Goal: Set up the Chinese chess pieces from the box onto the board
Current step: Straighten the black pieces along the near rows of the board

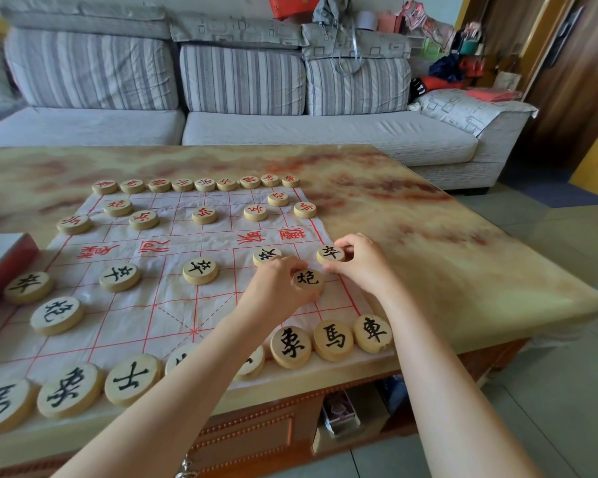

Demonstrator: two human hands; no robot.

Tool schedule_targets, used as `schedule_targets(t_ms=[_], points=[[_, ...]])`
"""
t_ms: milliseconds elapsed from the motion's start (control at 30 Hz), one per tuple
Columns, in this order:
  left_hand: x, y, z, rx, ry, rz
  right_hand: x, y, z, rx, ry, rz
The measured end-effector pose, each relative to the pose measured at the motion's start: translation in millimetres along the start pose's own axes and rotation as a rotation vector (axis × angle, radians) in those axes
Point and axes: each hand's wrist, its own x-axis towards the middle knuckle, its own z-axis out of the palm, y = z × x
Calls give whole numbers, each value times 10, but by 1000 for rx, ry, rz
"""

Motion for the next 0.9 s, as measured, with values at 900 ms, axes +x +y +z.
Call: schedule_targets(t_ms=[900], points=[[-300, -674, -1094, 212, 112, -123, -74, -802, 329, -127, -270, -191]])
